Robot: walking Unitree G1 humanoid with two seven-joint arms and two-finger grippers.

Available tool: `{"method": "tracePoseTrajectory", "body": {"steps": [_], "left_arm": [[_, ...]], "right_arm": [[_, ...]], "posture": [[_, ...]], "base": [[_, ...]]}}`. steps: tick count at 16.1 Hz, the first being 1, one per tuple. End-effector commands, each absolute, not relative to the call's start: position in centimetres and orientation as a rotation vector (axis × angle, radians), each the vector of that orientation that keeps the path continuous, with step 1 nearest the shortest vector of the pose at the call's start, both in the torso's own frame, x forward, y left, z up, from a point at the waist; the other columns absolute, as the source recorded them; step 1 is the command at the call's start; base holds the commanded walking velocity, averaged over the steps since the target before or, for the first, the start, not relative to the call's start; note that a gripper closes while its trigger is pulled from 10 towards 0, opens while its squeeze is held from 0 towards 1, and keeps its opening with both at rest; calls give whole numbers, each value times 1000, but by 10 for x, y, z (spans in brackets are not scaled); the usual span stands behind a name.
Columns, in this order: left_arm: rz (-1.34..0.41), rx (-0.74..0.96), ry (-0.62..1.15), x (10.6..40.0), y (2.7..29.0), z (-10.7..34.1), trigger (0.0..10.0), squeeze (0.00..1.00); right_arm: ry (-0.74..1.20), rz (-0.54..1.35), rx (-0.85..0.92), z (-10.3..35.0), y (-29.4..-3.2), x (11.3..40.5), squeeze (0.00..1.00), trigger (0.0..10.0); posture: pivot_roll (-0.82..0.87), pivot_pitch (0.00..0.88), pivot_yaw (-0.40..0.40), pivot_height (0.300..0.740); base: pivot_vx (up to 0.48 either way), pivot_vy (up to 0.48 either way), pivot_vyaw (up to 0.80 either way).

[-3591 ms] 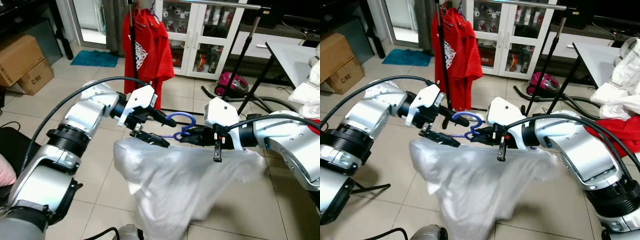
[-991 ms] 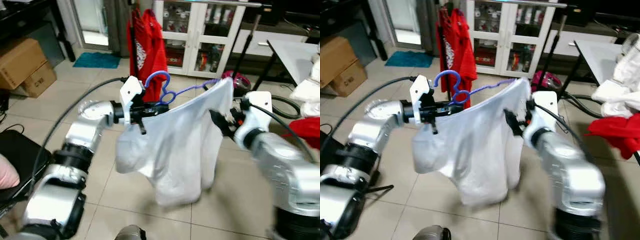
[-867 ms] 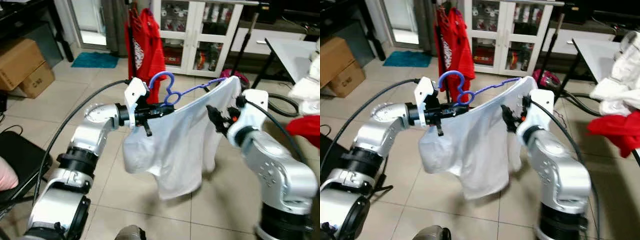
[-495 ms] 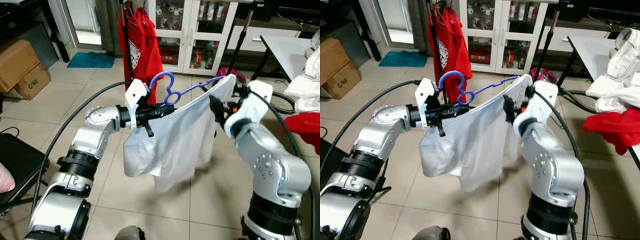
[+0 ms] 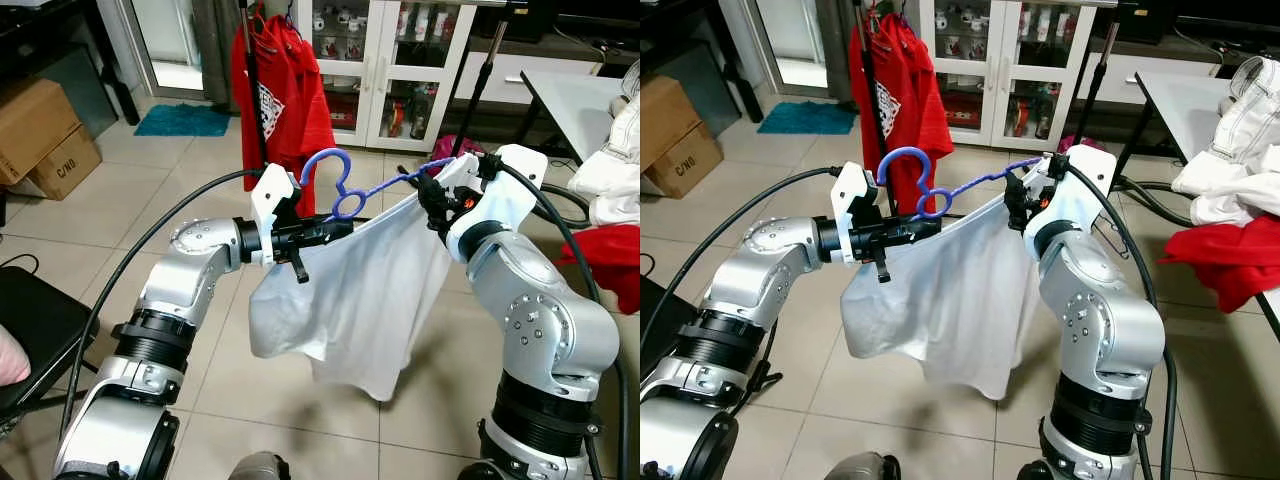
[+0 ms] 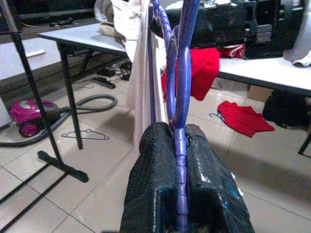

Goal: Hang hanger

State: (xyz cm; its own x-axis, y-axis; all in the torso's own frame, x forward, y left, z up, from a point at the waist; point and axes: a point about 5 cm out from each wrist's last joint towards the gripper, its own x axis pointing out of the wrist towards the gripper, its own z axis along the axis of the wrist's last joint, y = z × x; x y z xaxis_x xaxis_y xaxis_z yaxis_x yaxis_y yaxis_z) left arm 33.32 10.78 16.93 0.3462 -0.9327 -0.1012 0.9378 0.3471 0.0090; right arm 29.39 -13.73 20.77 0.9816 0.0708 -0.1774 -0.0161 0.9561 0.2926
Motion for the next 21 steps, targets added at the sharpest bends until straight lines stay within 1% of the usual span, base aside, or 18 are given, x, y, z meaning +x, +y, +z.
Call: {"method": "tracePoseTrajectory", "body": {"steps": [1, 2, 3, 5, 7, 13, 17, 18, 19, 20, 21], "left_arm": [[-1249, 73, 45, 331, 104, 178, 0, 0], [-1252, 67, 40, 330, 104, 179, 0, 0], [-1252, 64, 38, 331, 104, 179, 0, 0], [-1254, 62, 37, 331, 105, 181, 0, 0], [-1257, 62, 38, 331, 105, 182, 0, 0], [-1241, 71, 35, 333, 107, 183, 0, 0], [-1185, 102, 45, 340, 113, 183, 0, 0], [-1172, 108, 46, 341, 115, 183, 0, 0], [-1168, 109, 46, 342, 116, 183, 0, 0], [-1167, 110, 47, 342, 116, 183, 0, 0], [-1165, 113, 49, 343, 117, 183, 0, 0]], "right_arm": [[180, 49, 299, 210, -137, 296, 0, 9294], [189, 37, 289, 209, -139, 296, 0, 7686], [193, 31, 287, 208, -140, 296, 0, 6941], [198, 19, 287, 206, -143, 296, 0, 1843], [198, 16, 286, 205, -143, 297, 0, 0], [190, 16, 286, 206, -144, 298, 0, 0], [183, 40, 279, 208, -142, 298, 0, 0], [183, 50, 276, 208, -141, 297, 0, 902], [183, 53, 274, 208, -141, 297, 0, 1020], [183, 55, 274, 208, -140, 297, 0, 902], [181, 60, 272, 208, -140, 297, 0, 431]], "posture": [[47, 0, 33, 740], [46, 0, 35, 740], [46, 0, 34, 740], [45, 0, 35, 740], [46, 0, 35, 740], [48, 0, 37, 740], [45, 0, 40, 740], [45, 0, 40, 740], [45, 0, 40, 740], [45, 0, 40, 740], [44, 0, 42, 740]], "base": [[0, 0, 0], [0, 0, 0], [0, 0, 0], [0, 0, 0], [0, 0, 0], [0, 0, 0], [0, 0, 0], [0, 0, 0], [0, 0, 0], [0, 0, 0], [0, 0, 0]]}}
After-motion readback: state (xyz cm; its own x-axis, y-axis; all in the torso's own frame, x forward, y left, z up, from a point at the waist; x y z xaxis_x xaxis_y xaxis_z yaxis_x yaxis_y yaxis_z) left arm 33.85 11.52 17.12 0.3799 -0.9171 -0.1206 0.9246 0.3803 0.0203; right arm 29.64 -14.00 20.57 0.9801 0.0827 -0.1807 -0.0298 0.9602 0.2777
